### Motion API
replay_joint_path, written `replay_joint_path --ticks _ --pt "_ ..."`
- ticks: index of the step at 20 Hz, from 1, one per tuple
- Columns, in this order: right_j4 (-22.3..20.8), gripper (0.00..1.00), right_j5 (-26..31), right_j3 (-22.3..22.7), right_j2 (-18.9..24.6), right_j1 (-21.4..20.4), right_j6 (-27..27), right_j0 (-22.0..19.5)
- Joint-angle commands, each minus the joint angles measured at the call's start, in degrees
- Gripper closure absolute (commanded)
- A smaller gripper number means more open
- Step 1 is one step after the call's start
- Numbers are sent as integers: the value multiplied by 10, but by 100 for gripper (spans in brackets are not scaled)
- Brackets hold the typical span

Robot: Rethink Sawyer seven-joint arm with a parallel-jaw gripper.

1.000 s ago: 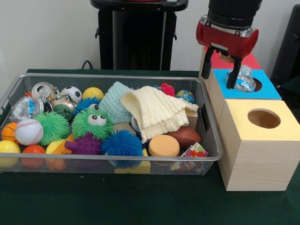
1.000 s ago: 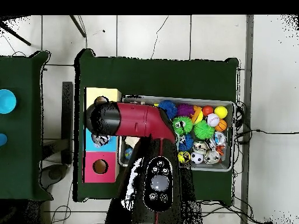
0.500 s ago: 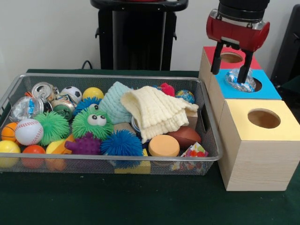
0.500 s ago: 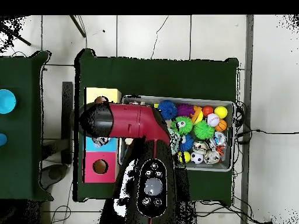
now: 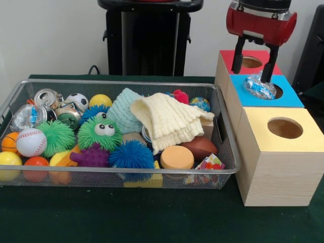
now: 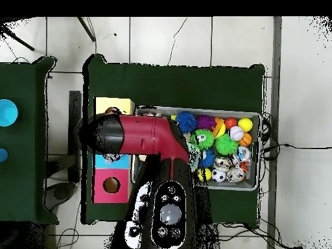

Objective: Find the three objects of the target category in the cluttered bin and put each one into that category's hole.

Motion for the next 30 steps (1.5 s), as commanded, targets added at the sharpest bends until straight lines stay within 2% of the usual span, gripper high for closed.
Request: replay_joint_path --ticks 1,10,16,21,30 --pt "-23 0 -30 49 60 -2 -32 -19" --pt "-16 0 -46 89 65 -20 -24 -23" --pt "-10 0 -27 111 57 -44 -14 -15" --pt "1 0 -70 162 48 -58 37 9" --pt "3 0 -26 141 22 -61 66 38"
